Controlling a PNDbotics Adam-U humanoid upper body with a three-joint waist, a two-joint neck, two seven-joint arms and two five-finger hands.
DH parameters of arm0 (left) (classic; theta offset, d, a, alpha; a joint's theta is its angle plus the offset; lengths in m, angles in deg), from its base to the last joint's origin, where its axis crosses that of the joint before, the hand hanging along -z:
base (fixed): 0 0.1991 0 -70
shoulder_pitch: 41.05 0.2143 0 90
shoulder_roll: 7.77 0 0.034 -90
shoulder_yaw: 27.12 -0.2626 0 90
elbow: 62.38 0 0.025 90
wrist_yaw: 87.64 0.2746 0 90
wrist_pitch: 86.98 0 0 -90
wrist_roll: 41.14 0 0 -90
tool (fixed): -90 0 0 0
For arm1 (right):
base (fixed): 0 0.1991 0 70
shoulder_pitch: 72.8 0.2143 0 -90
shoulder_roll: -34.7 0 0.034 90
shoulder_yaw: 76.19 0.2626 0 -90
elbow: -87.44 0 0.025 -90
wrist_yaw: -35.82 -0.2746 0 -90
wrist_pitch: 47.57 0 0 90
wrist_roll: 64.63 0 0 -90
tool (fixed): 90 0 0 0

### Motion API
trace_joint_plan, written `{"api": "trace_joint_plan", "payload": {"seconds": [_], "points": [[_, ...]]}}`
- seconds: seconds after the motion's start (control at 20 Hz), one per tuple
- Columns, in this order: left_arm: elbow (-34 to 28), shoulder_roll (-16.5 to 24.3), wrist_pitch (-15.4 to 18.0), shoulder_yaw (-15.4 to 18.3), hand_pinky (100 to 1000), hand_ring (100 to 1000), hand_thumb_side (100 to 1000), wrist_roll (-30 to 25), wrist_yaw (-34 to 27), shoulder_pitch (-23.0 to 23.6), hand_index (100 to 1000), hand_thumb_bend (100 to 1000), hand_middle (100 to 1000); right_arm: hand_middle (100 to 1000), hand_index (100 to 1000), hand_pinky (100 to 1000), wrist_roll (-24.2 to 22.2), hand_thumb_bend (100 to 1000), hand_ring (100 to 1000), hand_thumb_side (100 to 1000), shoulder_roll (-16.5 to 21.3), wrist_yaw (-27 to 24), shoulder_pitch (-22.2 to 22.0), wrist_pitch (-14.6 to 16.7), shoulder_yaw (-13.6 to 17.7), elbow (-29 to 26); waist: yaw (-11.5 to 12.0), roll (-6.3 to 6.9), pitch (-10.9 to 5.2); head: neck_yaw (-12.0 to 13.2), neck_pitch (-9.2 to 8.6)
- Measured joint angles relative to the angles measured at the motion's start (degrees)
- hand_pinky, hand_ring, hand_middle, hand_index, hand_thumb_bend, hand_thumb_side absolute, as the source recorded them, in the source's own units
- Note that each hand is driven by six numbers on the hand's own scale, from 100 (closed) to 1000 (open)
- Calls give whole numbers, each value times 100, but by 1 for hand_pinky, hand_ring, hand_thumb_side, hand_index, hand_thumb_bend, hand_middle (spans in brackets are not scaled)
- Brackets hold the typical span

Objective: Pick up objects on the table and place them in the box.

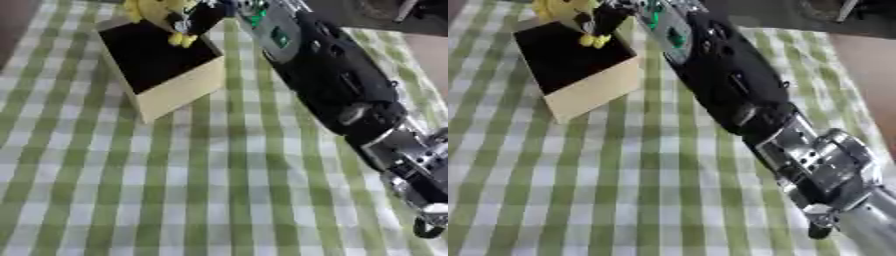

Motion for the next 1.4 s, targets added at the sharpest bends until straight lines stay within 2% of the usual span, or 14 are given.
{"api": "trace_joint_plan", "payload": {"seconds": [0.25,0.5,0.9,0.95,1.0,1.05,1.15,1.3,1.4], "points": [[0,-3,-21,-29,673,717,586,-27,-3,-1,768,438,696,532,629,721,112,100,670,100,-124,266,-5,216,92,322,30,-20,14,-24,0],[0,-3,-34,-31,673,716,587,-42,-4,-1,768,438,695,563,655,731,37,100,700,100,-199,577,-5,360,163,573,46,-46,23,-51,0],[0,-48,-41,-31,673,716,589,-49,-15,-2,767,438,695,572,669,739,-100,100,711,100,-241,830,13,617,270,688,71,-76,23,-86,0],[0,-49,-42,-31,673,715,589,-50,-15,-2,767,437,695,631,707,765,-106,100,755,122,-244,843,13,626,275,698,74,-79,23,-92,0],[0,-49,-45,-31,673,715,589,-52,-16,-2,767,437,695,631,707,765,-119,100,755,122,-249,875,20,637,273,717,83,-87,23,-97,0],[0,-49,-48,-31,673,715,589,-54,-17,-2,767,437,695,662,733,774,-138,100,767,202,-251,928,33,647,272,730,94,-100,23,-99,0],[0,-49,-54,-31,673,715,588,-59,-18,-3,767,436,695,712,772,790,-187,162,790,284,-266,1065,57,654,272,759,102,-124,22,-100,0],[0,-50,-61,-31,673,715,588,-64,-19,-3,767,435,695,763,837,813,-256,238,821,342,-280,1308,58,663,292,781,104,-125,22,-100,0],[0,-50,-63,-31,673,715,588,-65,-20,-3,767,434,695,765,845,817,-292,266,825,377,-296,1465,60,677,323,791,104,-125,22,-100,0]]}}
